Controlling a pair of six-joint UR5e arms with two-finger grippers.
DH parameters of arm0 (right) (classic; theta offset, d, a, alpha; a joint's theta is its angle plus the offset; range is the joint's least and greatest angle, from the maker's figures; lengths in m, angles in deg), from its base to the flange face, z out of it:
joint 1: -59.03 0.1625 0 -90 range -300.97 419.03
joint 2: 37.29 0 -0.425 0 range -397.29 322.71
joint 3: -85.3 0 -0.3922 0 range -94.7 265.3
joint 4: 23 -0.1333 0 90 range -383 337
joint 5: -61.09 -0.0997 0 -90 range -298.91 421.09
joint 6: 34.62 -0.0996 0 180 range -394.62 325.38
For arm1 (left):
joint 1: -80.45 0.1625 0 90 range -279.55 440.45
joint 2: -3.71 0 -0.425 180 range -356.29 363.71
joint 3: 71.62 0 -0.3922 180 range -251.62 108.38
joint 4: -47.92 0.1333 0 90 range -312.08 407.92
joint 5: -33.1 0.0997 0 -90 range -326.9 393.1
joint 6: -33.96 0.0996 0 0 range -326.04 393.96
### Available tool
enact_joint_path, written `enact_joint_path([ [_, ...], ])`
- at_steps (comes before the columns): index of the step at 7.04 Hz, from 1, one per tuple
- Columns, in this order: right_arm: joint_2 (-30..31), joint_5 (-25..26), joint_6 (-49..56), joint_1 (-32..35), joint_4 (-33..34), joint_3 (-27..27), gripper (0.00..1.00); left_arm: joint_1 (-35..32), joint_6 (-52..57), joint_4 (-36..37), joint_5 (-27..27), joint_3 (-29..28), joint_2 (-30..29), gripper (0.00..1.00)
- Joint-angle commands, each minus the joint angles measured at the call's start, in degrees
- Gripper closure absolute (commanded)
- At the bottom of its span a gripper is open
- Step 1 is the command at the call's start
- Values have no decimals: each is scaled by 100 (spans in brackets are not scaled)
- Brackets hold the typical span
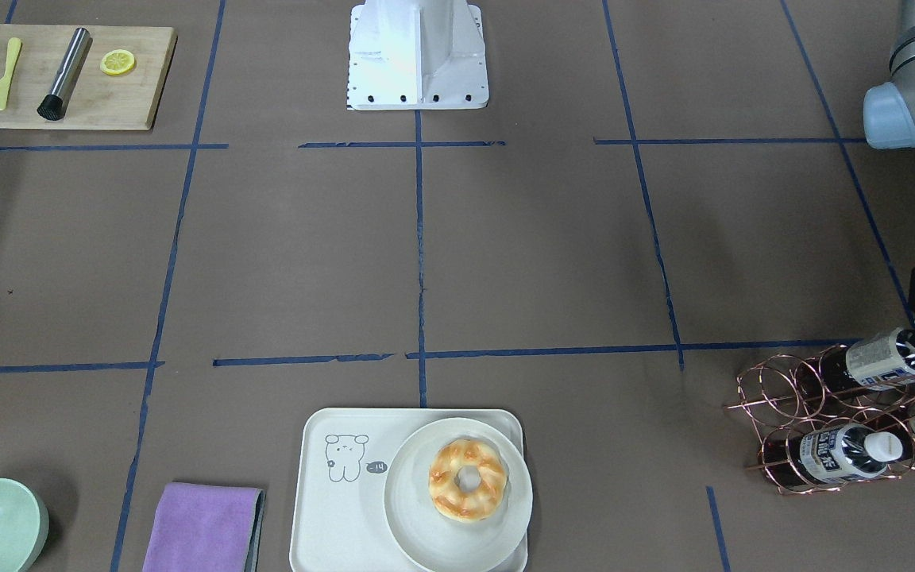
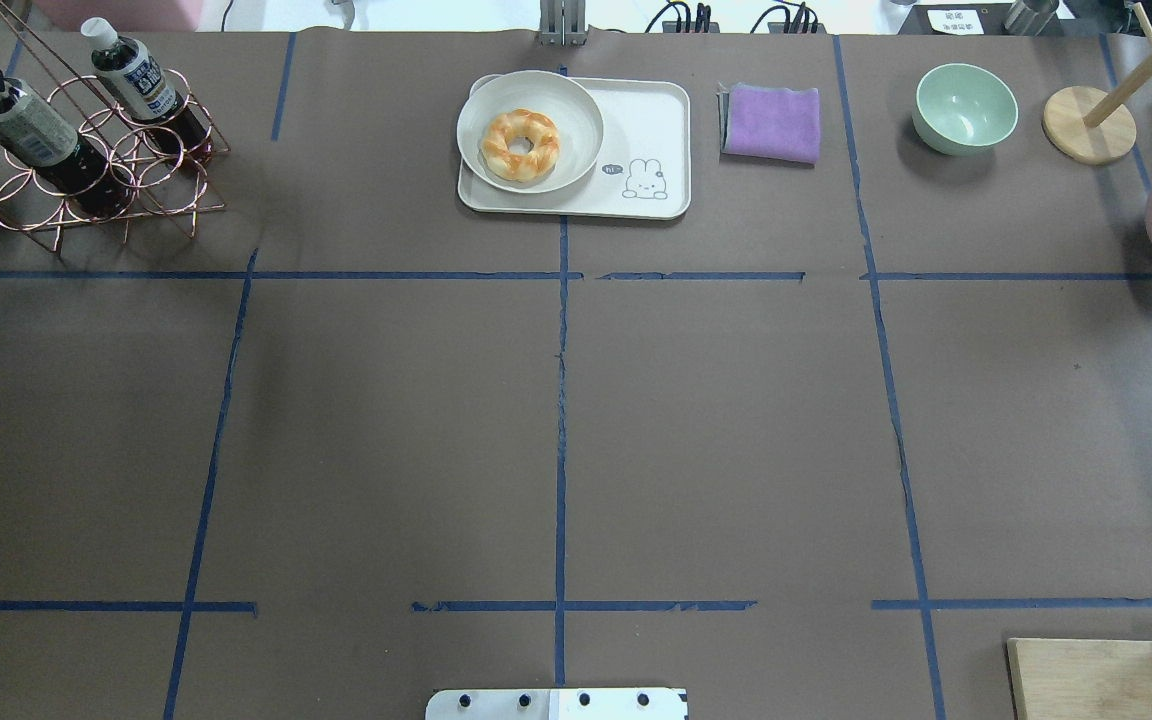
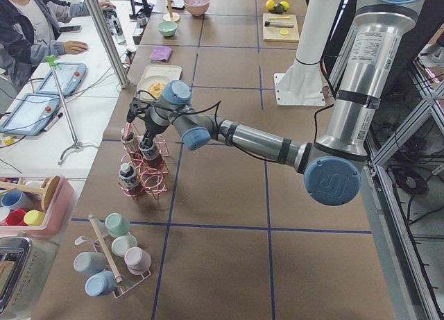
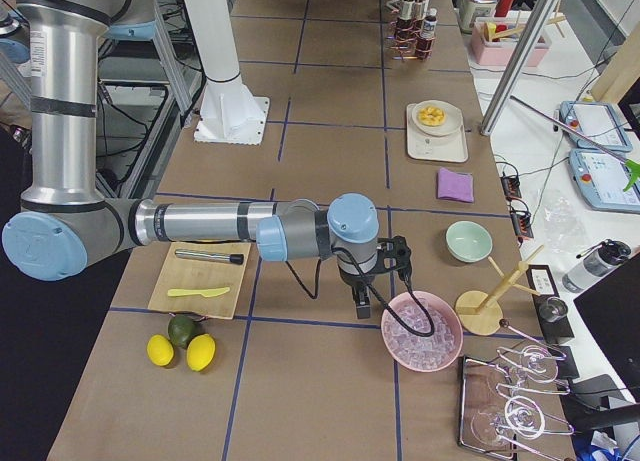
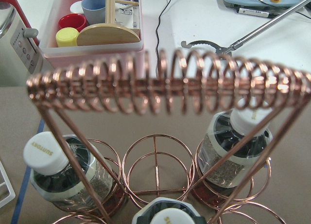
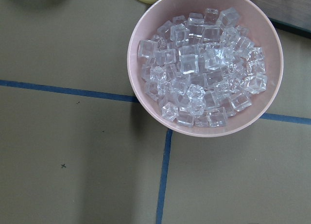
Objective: Place tea on tray
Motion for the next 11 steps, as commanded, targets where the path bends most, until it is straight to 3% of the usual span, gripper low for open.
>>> enact_joint_path([
  [1,9,-9,0,0,7,-1,0,-161,7,623,-29,556,22,94],
  [4,53,0,0,0,-2,-1,0,-293,7,1054,-21,1066,13,94],
  [7,79,0,0,0,-2,-10,0,-189,-63,2281,-12,2197,-22,95],
  [9,80,0,0,0,-2,-10,0,590,-534,2777,285,2675,-205,95],
  [11,80,0,0,0,-2,-18,0,1783,-1501,3537,1406,2694,-1045,95],
])
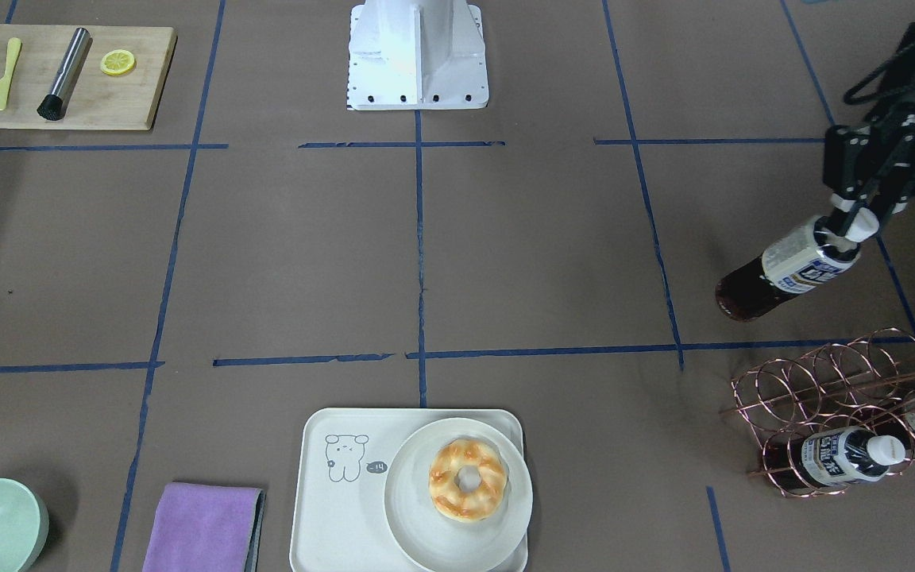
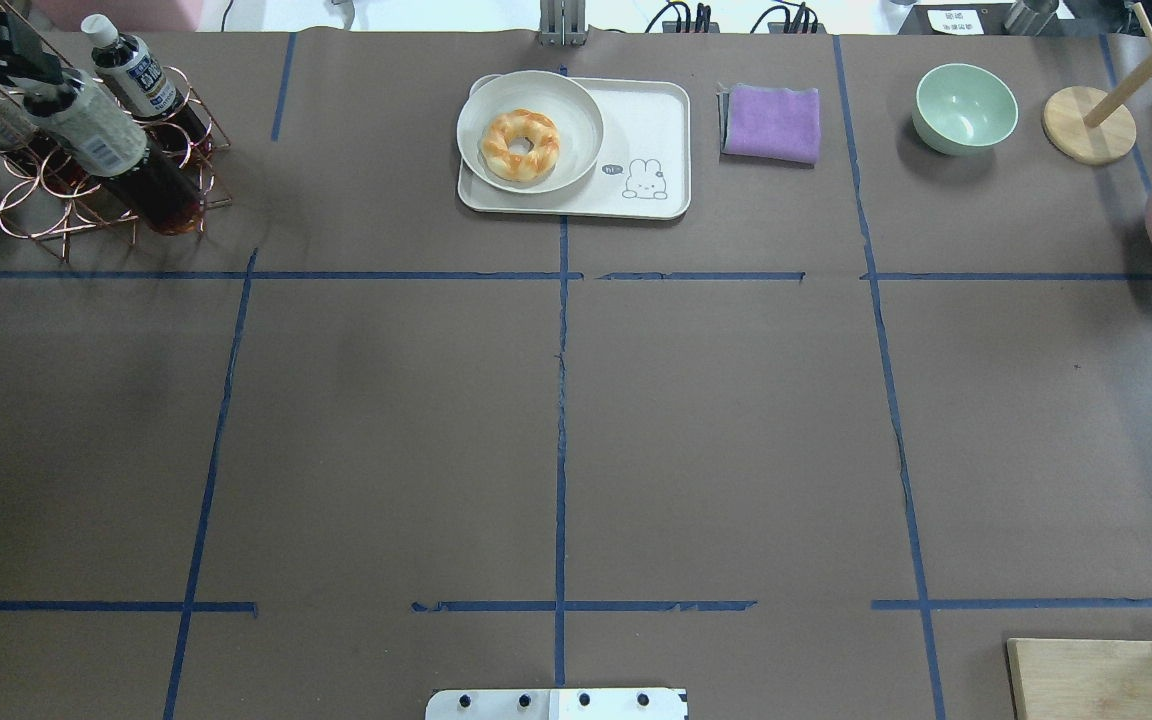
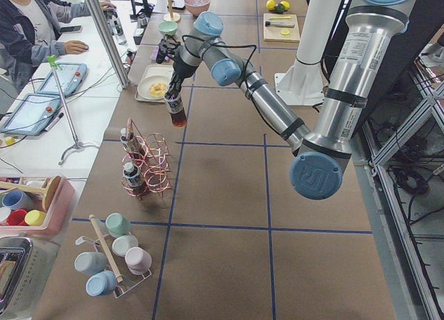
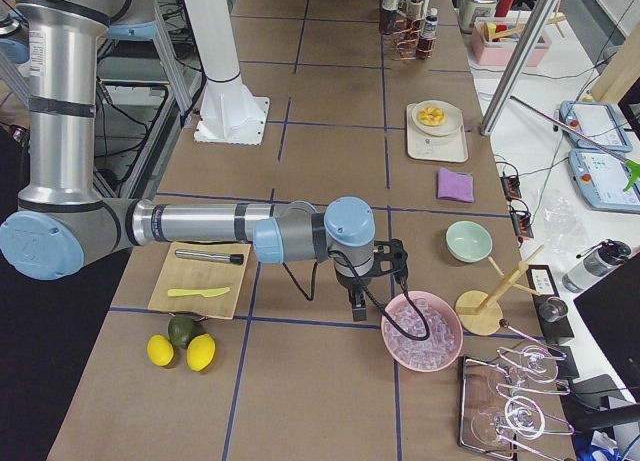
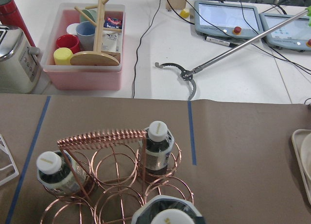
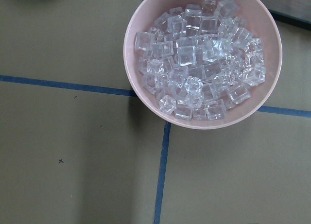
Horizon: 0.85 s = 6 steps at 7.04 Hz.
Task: Place tea on tray
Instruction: 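Grasp the tea bottle and lift it out of the rack with the left gripper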
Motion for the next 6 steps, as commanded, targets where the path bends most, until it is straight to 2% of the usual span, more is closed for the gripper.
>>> enact_joint_path([
  [1,-8,9,0,0,0,-5,0,1399,-846,1395,1221,18,-1208,95],
  [2,-8,9,-9,0,0,-5,0,2050,-1389,1743,1715,-104,-1668,95],
  [3,-8,9,-9,0,0,-5,0,2527,-1829,1746,2216,-593,-2125,95],
  [4,-8,9,-9,0,0,3,0,2766,-2060,1747,2508,-1268,-2738,95],
  [6,-8,9,-9,0,0,4,0,3032,-2141,1738,2756,-1966,-3357,95],
])
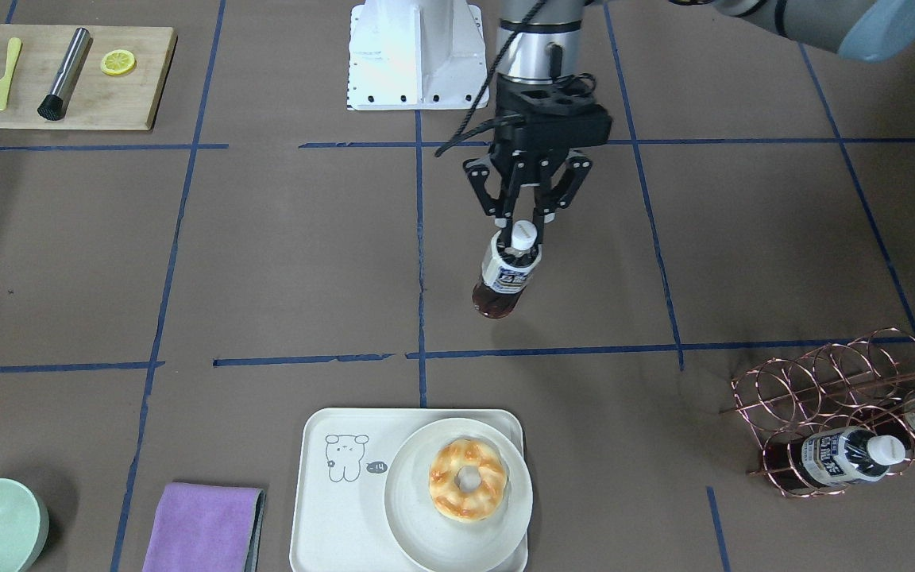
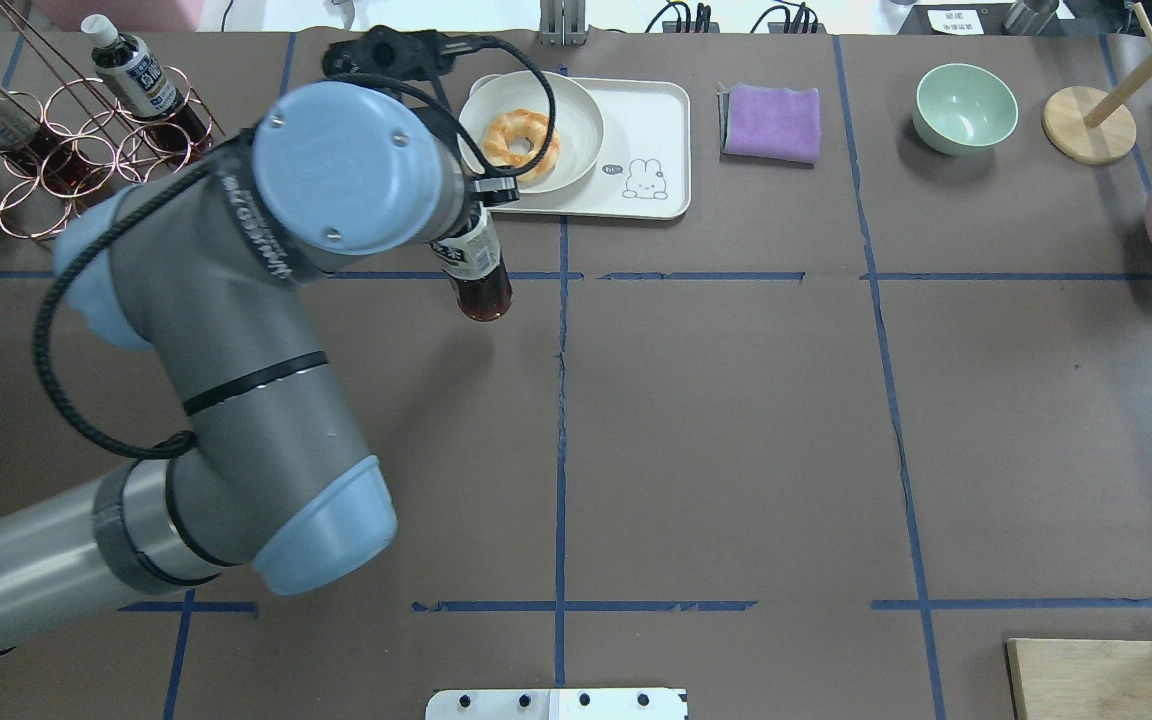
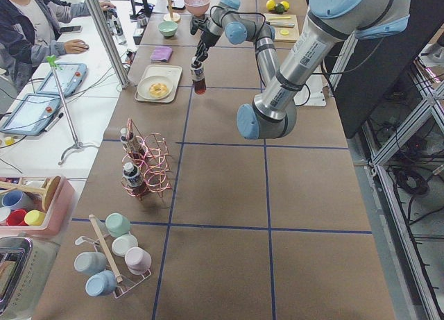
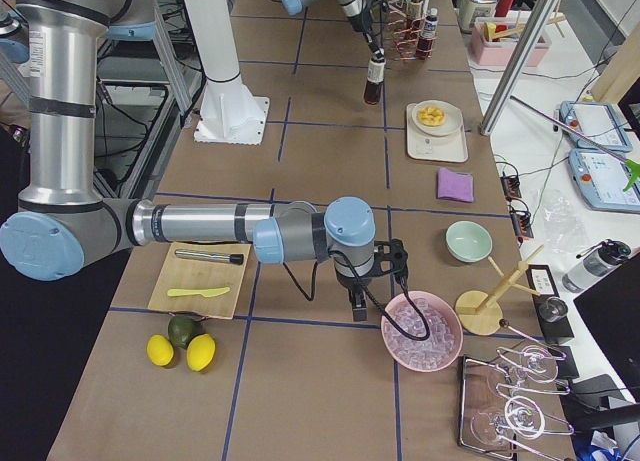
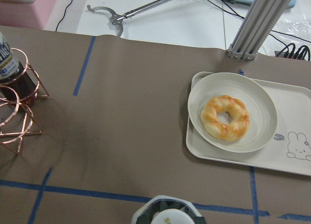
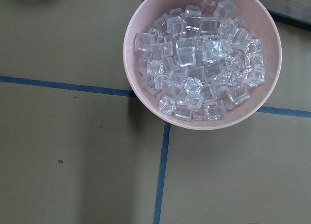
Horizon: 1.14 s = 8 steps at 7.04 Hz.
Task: Place tea on tray
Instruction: 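Grasp the tea bottle and lift it out of the rack with the left gripper, then carry the tea bottle toward the table center with the left gripper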
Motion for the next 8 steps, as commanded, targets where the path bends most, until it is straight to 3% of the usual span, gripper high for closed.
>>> enact_joint_path([
  [1,0,0,0,0,0,10,0,158,-67,-17,154,-665,-545,95],
  [8,9,-9,9,0,0,10,0,624,3,-114,426,-720,-503,92],
])
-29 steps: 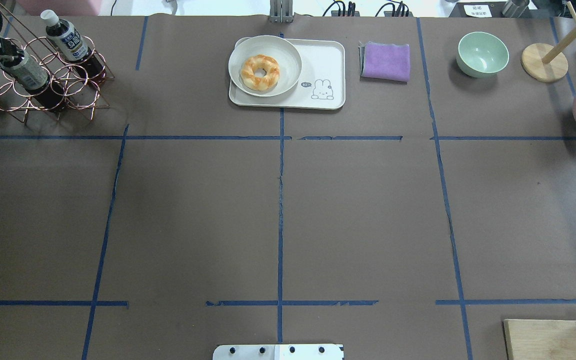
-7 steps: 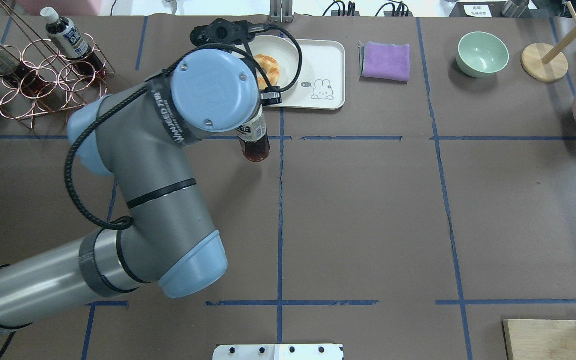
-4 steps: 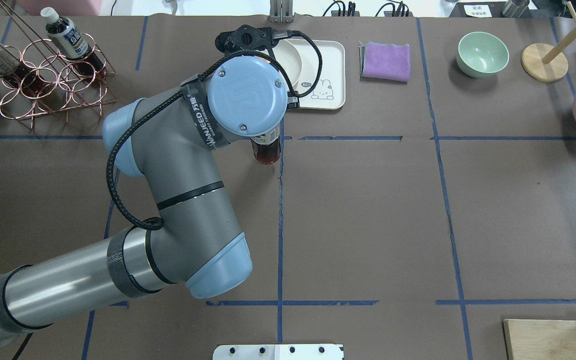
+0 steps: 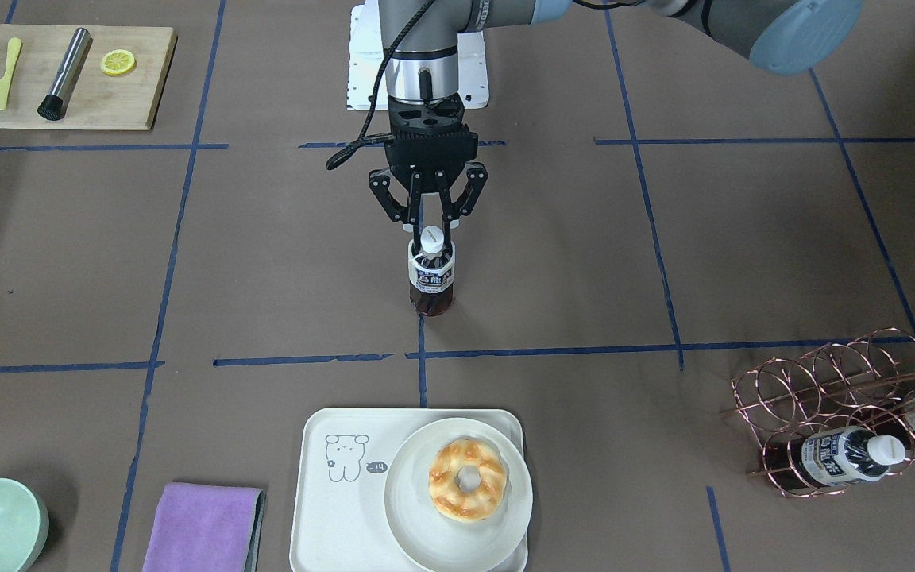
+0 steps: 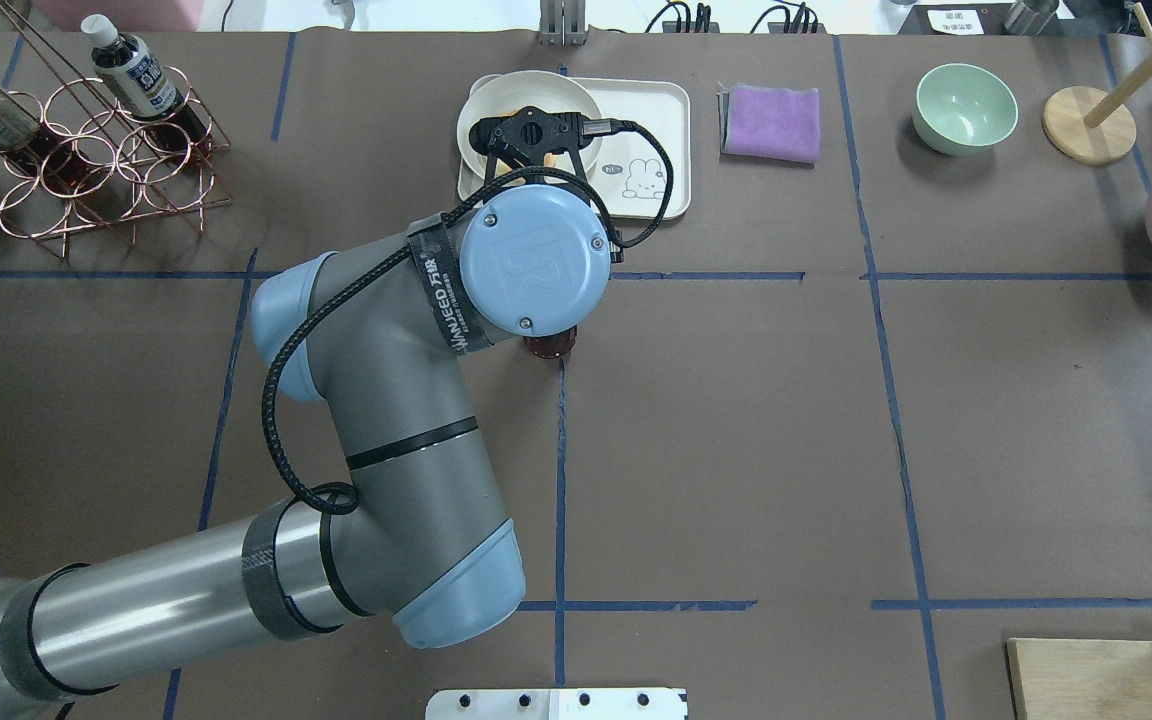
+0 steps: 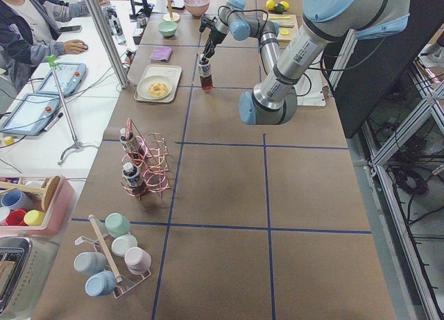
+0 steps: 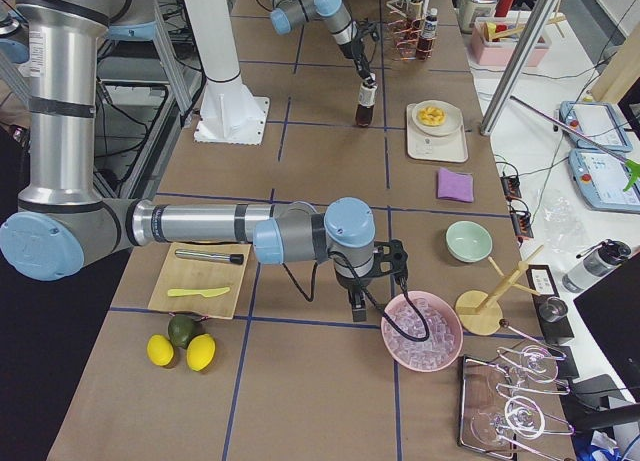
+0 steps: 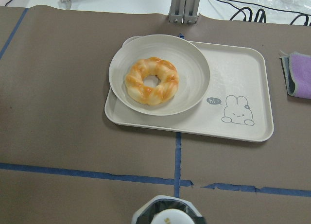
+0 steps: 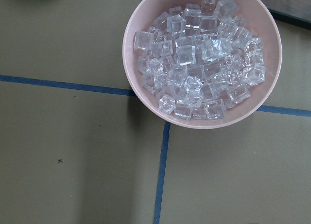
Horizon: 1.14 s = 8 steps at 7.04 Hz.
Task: Place tea on tray
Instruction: 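Carry the tea bottle toward the table center with the left gripper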
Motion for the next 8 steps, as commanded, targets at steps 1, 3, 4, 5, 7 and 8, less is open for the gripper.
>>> enact_joint_path([
  [1,1,-1,0,0,0,0,0,72,-6,-21,11,2,1,88],
  [3,1,17,0,0,0,9,0,72,3,-21,11,20,19,63],
  [4,1,8,0,0,0,0,0,63,-6,-13,11,37,28,47],
  [5,1,8,0,0,0,0,0,72,-23,-12,37,46,28,35],
  [7,-8,8,0,0,0,9,0,90,-6,-12,134,142,115,27],
  [8,-8,8,0,0,0,0,0,90,3,-4,134,247,124,8],
])
